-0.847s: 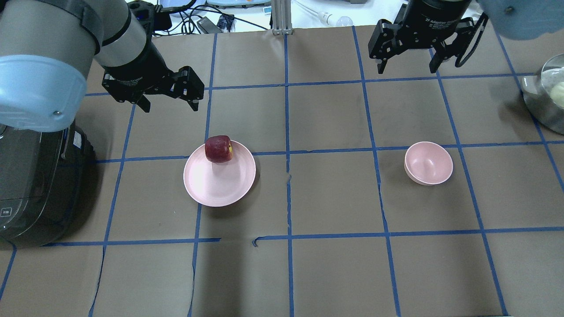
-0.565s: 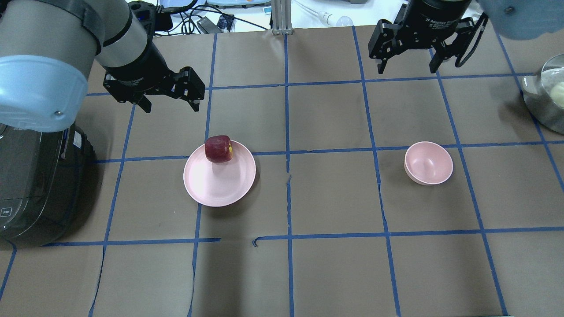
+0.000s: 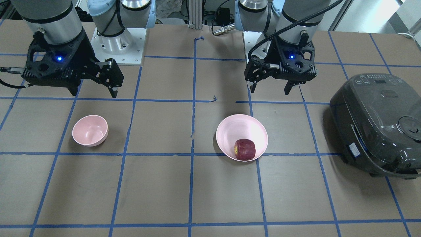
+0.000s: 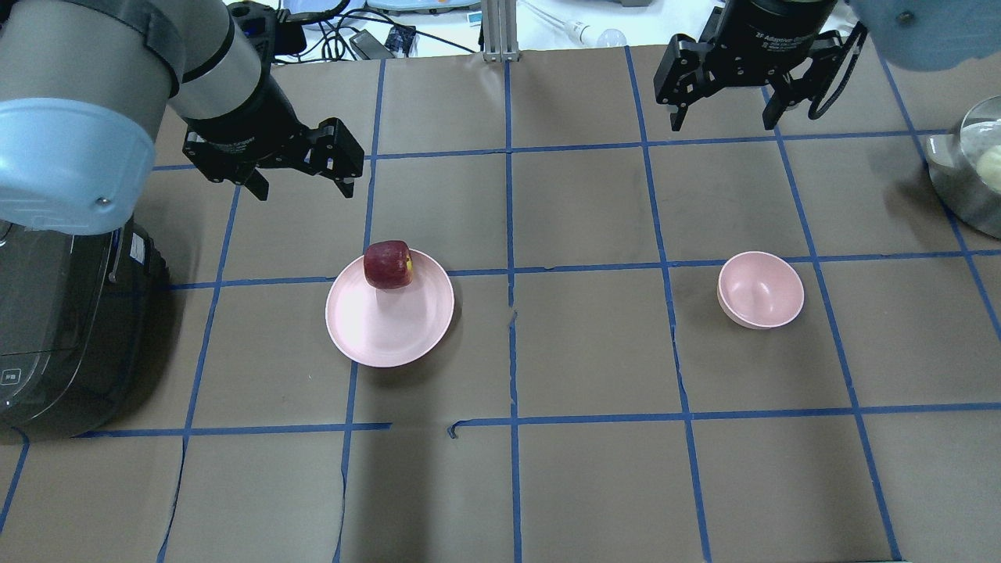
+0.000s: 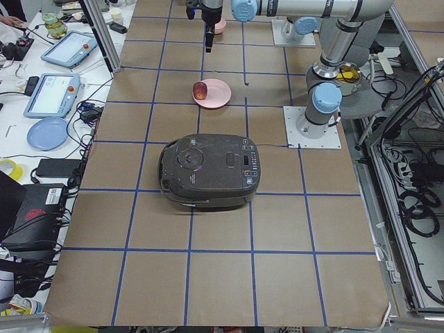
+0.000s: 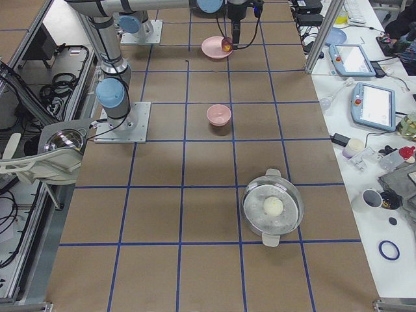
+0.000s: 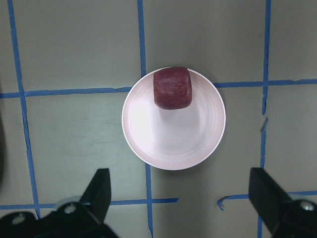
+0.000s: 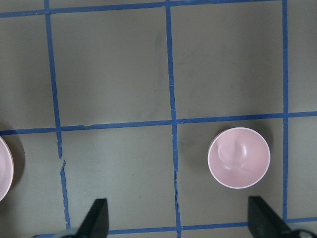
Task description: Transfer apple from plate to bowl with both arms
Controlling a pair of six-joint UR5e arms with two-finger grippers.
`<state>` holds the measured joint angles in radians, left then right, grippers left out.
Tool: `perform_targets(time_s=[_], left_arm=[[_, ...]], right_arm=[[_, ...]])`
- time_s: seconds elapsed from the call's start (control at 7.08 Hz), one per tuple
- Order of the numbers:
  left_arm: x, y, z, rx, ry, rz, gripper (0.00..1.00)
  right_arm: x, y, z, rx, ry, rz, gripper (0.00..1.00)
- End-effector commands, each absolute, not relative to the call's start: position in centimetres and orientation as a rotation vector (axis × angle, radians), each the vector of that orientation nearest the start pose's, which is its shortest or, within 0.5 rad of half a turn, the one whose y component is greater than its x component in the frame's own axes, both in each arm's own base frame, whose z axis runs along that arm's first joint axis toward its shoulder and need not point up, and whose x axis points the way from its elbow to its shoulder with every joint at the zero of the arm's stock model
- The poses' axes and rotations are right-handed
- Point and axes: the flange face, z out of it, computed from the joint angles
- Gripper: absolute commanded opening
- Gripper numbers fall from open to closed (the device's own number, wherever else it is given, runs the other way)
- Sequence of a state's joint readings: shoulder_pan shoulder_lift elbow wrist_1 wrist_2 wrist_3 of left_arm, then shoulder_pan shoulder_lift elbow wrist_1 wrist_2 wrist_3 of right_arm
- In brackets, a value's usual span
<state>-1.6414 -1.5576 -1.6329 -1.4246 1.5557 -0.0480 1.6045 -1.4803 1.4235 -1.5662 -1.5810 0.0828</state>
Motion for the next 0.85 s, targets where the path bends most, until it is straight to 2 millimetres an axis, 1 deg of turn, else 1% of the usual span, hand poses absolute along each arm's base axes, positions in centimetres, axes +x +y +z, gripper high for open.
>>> perform_targets(time_s=[0.0,0.28,0.71], left_arm=[[-16.93,-48.48,47.89,0.037,3.157,-0.154,1.0],[-16.97,-48.83,47.46,0.035,3.159,-0.151,1.0],[-16.97,-48.84,47.47,0.038,3.159,-0.153,1.0]], right_arm=[[15.02,-53.01,51.39,0.078,3.147,-0.085,1.0],[15.02,-53.0,51.37,0.078,3.147,-0.083,1.0],[15.01,-53.01,51.39,0.075,3.149,-0.086,1.0]])
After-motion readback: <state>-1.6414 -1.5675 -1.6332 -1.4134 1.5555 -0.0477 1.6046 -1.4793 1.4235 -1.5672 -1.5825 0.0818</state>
